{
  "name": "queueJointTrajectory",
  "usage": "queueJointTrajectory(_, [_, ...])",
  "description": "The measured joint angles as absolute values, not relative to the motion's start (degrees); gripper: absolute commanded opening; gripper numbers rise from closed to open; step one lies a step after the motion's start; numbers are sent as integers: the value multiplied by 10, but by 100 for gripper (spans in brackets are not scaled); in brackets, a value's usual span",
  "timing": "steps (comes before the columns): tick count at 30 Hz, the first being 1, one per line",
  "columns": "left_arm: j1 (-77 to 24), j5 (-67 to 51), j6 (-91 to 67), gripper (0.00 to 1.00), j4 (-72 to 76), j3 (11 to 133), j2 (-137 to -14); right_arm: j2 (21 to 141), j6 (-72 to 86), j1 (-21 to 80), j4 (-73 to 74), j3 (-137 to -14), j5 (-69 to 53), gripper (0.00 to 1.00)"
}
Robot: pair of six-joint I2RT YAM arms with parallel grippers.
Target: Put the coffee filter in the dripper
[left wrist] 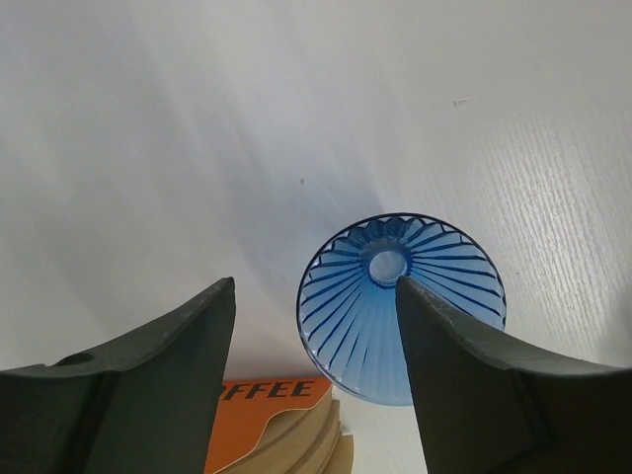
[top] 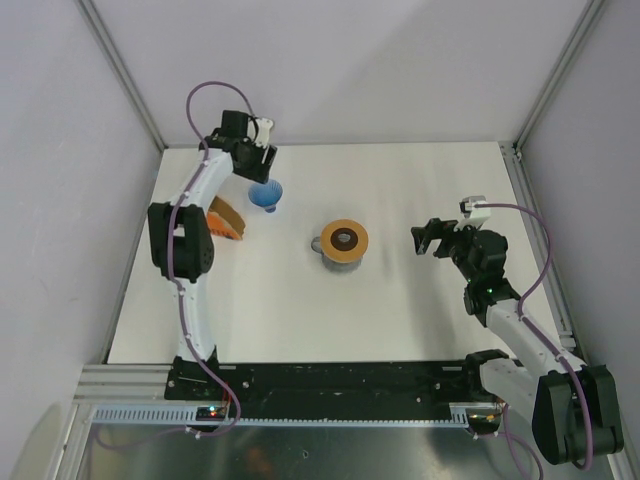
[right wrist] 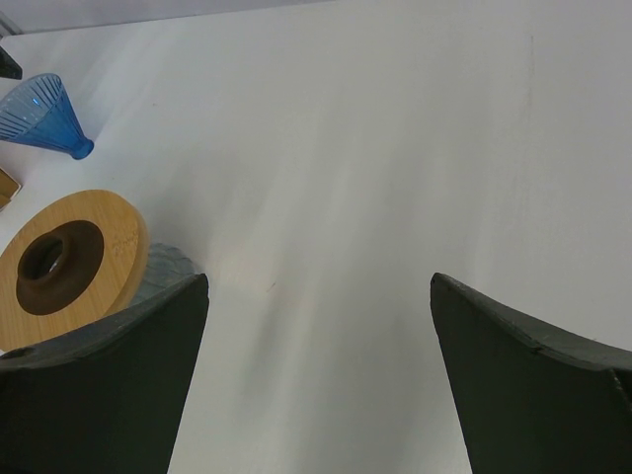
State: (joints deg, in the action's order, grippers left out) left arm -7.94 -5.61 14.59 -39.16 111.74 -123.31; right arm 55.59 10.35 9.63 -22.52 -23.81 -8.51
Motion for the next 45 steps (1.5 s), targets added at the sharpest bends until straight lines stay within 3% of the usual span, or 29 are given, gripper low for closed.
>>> queueJointTrajectory(10, [-59, -63, 150, 59, -383, 1112, -1258, 556, 103, 96, -225, -238, -85, 99])
queueJointTrajectory(14, [-54, -71, 152, 43, -383, 1094, -1260, 556, 103, 96, -225, -238, -85, 99])
queueJointTrajectory(20, [-50, -91, 156, 9, -383, 1089, -1269, 556, 105, 96, -225, -238, -85, 99])
queueJointTrajectory(22, [-48, -114, 155, 2, -379, 1089, -1267, 555, 105, 96, -225, -238, -85, 99])
queueJointTrajectory(31, [-49, -163, 152, 0, -362, 1064, -1236, 531, 127, 98, -216, -261, -119, 99])
queueJointTrajectory(39, [-69, -164, 156, 0, -387, 1025, -1161, 592, 113, 170, -128, -474, -145, 96])
queueJointTrajectory(45, [-88, -178, 154, 0, -385, 1023, -1113, 637, 102, 231, -96, -521, -124, 94])
